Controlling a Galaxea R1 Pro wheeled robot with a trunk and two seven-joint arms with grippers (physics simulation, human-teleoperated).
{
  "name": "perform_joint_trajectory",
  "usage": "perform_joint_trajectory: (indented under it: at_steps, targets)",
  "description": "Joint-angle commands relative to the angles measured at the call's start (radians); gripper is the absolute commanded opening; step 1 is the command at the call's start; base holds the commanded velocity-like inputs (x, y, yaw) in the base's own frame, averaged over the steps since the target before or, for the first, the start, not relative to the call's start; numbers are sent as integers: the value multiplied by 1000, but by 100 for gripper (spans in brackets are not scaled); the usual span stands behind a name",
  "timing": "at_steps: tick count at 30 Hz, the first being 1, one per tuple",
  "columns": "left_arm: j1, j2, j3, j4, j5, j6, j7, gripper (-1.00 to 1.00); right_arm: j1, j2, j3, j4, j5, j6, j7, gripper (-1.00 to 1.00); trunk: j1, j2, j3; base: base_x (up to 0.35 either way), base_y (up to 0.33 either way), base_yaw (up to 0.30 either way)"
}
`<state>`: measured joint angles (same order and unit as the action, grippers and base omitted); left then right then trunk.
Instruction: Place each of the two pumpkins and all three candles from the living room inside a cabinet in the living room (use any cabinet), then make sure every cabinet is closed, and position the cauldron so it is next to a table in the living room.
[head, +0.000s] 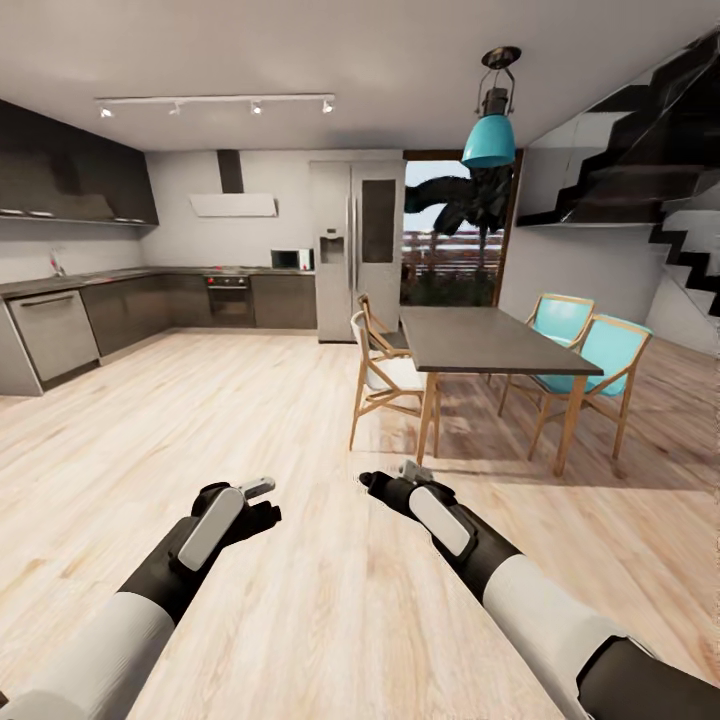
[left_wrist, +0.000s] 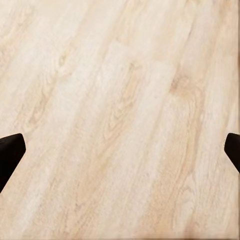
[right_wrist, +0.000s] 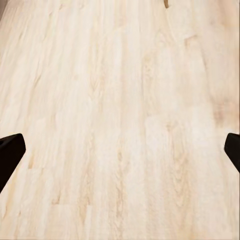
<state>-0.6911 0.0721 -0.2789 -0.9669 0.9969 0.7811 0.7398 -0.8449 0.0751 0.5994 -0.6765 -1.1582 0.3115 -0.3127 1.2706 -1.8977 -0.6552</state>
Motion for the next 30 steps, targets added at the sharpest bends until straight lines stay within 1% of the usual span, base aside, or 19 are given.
perform_joint_trajectory:
  at_steps: [1, 2, 4, 6, 7, 8, 10, 11, 14, 17, 19, 20, 22, 25, 30]
  targets:
    - [-1, 1, -3, -1, 11, 0, 10, 100, -1, -8, 3, -1, -7, 1, -8, 100, -4, 7, 1, 0, 0, -132]
    - [-1, 1, -3, -1, 11, 0, 9, 100, 0, -22, 2, -2, -8, 4, -8, 100, -8, 14, 2, 0, 0, -118]
    - [-1, -1, -5, -2, 12, 0, 9, 100, 9, -63, 2, -2, -9, 10, -9, 100, -16, 28, 6, 0, 0, -73]
    - [-1, -2, -10, -2, 12, 1, 9, 100, 29, -117, 3, -2, -13, 12, -9, 100, -23, 42, 9, 0, 0, -30]
    - [-1, -3, -11, -2, 12, 1, 9, 100, 46, -145, 3, -3, -25, 13, -9, 100, -27, 49, 10, 0, 0, -15]
    - [-1, -4, -13, 2, 13, 2, 9, 100, 71, -180, 3, -3, -52, 13, -9, 100, -31, 56, 12, 0, 0, -8]
    - [-1, -8, -16, -6, 12, 3, 12, 100, 100, -213, 4, -3, -79, 10, -10, 100, -39, 70, 15, 0, 0, -4]
    - [-1, -9, -17, -17, 12, 8, 13, 100, 112, -223, 4, -3, -85, 7, -10, 100, -42, 77, 16, 0, 0, -2]
    - [2, -13, -21, -24, 14, 31, 10, 100, 139, -234, 5, -2, -92, 1, -12, 100, -54, 98, 21, 0, 0, -1]
    - [7, -16, -26, -4, 13, 41, 7, 100, 193, -237, 6, -3, -91, -8, -12, 100, -65, 119, 25, 0, 0, 0]
    - [16, -16, -27, -1, 13, 42, 5, 100, 225, -238, 9, -5, -89, -38, -10, 100, -73, 133, 28, 0, 0, 0]
    - [30, -17, -27, 1, 13, 43, 4, 100, 244, -239, 11, -12, -88, -69, -9, 100, -77, 140, 30, 0, 0, 0]
    - [46, -17, -30, 4, 13, 48, 5, 100, 272, -240, 13, -21, -88, -100, -8, 100, -85, 154, 33, 0, 0, 0]
    - [53, -17, -42, 22, 14, 53, 6, 100, 287, -243, 14, -24, -87, -114, -7, 100, -96, 175, 37, 0, 0, 0]
    - [54, -17, -52, 27, 11, 66, 9, 100, 296, -248, 16, -23, -87, -121, -4, 100, -96, 175, 30, 0, 0, 0]
